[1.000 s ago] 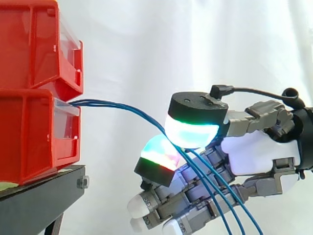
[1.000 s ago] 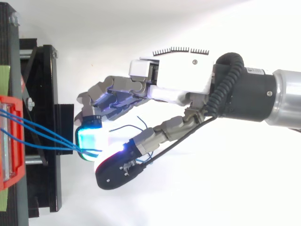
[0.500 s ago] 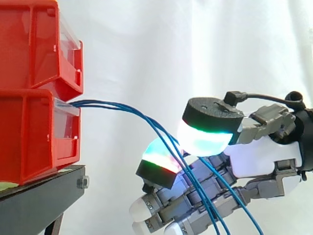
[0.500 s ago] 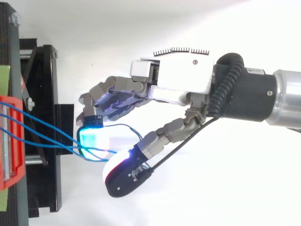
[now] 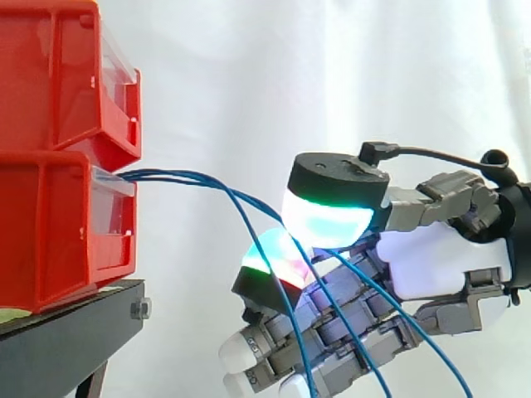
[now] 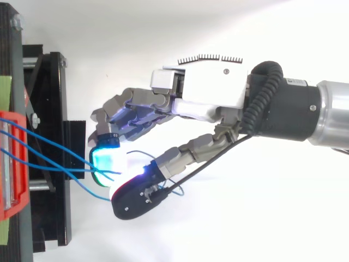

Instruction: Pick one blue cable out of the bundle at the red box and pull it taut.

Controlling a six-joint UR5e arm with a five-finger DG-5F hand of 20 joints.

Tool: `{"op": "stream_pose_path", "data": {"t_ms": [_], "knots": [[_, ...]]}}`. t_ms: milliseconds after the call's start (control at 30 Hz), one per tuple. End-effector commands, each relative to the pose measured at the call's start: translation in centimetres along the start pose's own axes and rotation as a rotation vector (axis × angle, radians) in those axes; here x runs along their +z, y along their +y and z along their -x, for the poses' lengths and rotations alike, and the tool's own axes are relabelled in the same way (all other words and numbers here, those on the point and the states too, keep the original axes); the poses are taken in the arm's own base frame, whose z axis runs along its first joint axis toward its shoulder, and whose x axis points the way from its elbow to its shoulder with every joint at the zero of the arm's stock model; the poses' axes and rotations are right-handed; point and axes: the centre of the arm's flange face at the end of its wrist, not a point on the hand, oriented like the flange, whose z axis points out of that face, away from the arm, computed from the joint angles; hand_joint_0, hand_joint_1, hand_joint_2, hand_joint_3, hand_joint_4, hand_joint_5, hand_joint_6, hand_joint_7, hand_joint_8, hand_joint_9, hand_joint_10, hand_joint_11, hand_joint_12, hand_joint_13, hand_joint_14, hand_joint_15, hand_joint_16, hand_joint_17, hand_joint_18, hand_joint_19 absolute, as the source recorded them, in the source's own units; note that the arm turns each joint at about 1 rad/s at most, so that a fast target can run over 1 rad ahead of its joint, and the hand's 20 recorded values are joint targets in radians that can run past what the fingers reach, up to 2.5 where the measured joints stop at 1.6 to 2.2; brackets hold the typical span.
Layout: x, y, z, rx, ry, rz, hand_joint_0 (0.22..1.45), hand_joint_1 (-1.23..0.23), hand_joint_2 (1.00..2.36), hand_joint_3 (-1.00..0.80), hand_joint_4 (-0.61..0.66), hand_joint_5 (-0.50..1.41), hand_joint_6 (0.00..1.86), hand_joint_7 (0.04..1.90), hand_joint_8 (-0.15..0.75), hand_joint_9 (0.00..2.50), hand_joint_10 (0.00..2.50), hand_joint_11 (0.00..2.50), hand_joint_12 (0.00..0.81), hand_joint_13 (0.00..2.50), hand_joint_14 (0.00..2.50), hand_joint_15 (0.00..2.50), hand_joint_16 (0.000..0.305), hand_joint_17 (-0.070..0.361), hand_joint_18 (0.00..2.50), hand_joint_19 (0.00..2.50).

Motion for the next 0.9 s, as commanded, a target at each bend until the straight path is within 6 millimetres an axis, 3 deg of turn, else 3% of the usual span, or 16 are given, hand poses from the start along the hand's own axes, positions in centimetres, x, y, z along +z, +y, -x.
{"op": "stream_pose_path", "data": {"t_ms": [0, 233, 433, 667, 867], "knots": [[0.01, 0.01, 0.00, 0.000, 0.000, 0.000, 0.62, -0.81, 1.01, -0.31, 0.22, -0.18, 0.85, 1.18, 0.388, 0.50, 0.01, 0.26, 0.433, 0.35, 0.00, 0.03, 0.064, 0.143, 0.55, 0.19], [-0.01, -0.07, 0.01, -0.001, 0.000, -0.002, 0.65, -0.84, 1.02, -0.29, 0.18, -0.18, 0.86, 1.17, 0.390, 0.51, 0.01, 0.26, 0.436, 0.35, 0.00, 0.02, 0.064, 0.144, 0.56, 0.19], [-0.11, -0.11, 0.02, -0.003, 0.001, -0.012, 0.71, -0.94, 1.00, -0.50, 0.21, -0.19, 0.86, 1.15, 0.372, 0.48, 0.01, 0.27, 0.429, 0.34, 0.00, 0.01, 0.064, 0.143, 0.56, 0.18], [-0.11, -0.11, 0.02, -0.003, 0.001, -0.012, 0.54, -0.85, 1.00, -0.50, 0.24, -0.18, 0.86, 1.15, 0.383, 0.48, 0.01, 0.26, 0.442, 0.34, 0.00, 0.04, 0.066, 0.149, 0.56, 0.20], [-0.11, -0.11, 0.02, -0.003, 0.001, -0.012, 0.53, -0.81, 1.00, -0.50, 0.24, -0.18, 0.85, 1.16, 0.387, 0.48, 0.01, 0.26, 0.446, 0.33, 0.00, 0.04, 0.067, 0.150, 0.54, 0.21]]}}
